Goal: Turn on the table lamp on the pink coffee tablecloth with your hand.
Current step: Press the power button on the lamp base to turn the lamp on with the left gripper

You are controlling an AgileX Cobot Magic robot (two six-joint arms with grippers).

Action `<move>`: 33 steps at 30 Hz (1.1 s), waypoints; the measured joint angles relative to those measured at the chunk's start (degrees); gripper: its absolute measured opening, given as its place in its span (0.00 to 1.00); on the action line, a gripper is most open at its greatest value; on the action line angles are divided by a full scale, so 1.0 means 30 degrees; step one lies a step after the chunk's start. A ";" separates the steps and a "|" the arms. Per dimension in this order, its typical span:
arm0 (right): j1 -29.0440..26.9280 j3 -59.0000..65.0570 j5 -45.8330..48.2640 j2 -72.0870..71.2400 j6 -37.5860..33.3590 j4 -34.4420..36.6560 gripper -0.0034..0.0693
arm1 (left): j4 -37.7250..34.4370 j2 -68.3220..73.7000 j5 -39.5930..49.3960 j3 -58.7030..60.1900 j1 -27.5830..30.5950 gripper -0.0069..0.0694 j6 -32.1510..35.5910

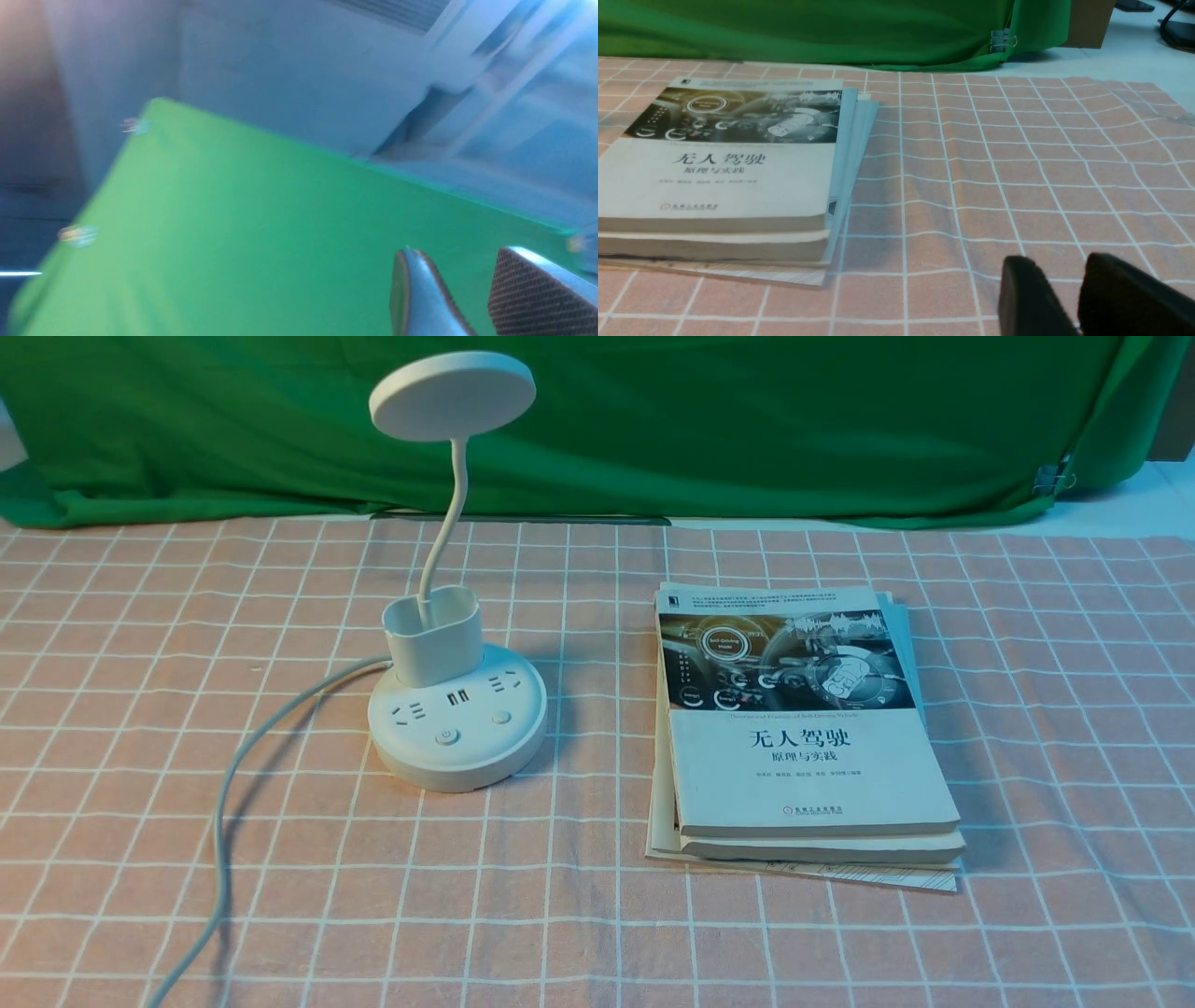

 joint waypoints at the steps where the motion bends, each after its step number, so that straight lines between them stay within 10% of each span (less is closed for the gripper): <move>1: 0.0000 0.0000 0.0000 0.0000 0.0000 0.0000 0.38 | 0.0975 0.0000 0.1117 -0.0835 0.0000 0.41 -0.0253; 11: 0.0000 0.0000 0.0000 0.0000 0.0000 0.0000 0.38 | 0.3731 0.5980 2.0043 -0.8434 0.0000 0.41 -0.2132; 19: 0.0000 0.0000 0.0001 0.0000 0.0000 0.0000 0.38 | -0.0659 1.2240 2.1856 -0.8198 0.0000 0.39 -0.1135; 27: 0.0000 0.0000 0.0001 0.0000 0.0000 0.0000 0.38 | -1.6811 2.0483 2.4931 -0.9682 0.0000 0.13 1.4324; 33: 0.0000 0.0000 0.0001 0.0000 0.0000 0.0000 0.38 | -1.8552 2.4870 2.7120 -1.2881 -0.1239 0.09 1.6176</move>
